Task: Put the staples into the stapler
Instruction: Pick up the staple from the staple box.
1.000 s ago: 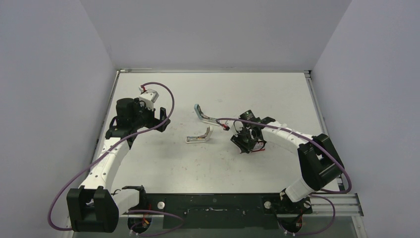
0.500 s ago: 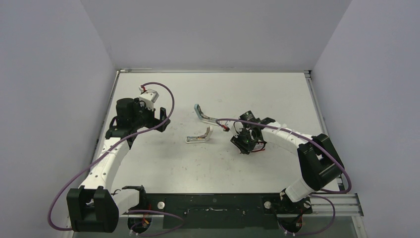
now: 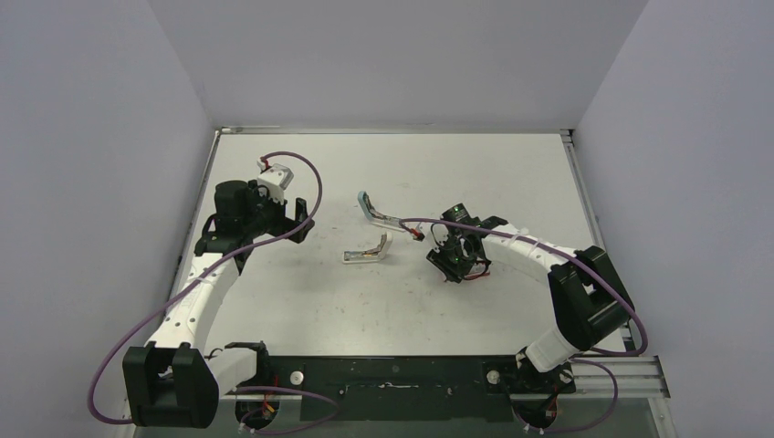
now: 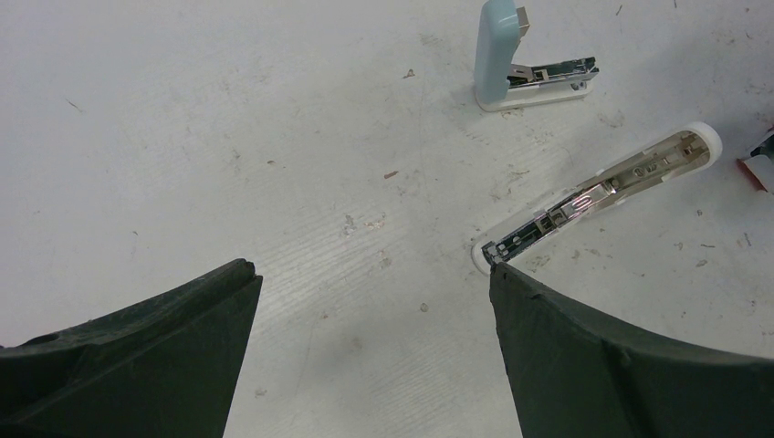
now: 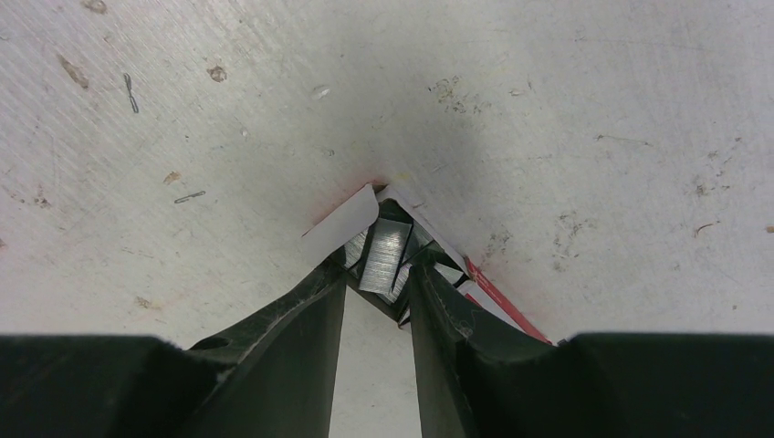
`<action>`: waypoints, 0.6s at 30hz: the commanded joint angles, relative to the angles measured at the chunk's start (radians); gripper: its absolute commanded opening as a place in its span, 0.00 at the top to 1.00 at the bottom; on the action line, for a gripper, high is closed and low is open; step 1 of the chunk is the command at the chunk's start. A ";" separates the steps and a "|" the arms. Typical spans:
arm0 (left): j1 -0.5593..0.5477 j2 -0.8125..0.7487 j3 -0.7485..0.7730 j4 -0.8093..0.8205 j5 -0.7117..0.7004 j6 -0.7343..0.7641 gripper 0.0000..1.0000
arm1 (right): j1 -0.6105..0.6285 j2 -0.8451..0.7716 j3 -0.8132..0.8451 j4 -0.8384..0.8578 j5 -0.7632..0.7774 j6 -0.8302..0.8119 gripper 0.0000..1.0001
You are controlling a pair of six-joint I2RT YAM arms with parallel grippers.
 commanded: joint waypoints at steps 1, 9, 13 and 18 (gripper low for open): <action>-0.003 0.003 0.037 0.007 -0.004 0.014 0.03 | -0.009 -0.017 0.010 0.020 0.036 0.011 0.67; -0.004 0.005 0.037 0.007 -0.004 0.015 0.04 | 0.005 -0.035 0.012 0.013 -0.024 0.006 0.66; -0.004 0.005 0.037 0.007 -0.004 0.015 0.03 | 0.009 -0.037 0.012 0.015 -0.025 0.006 0.66; -0.006 0.006 0.037 0.008 -0.004 0.015 0.03 | 0.009 -0.028 0.012 0.017 -0.010 0.004 0.66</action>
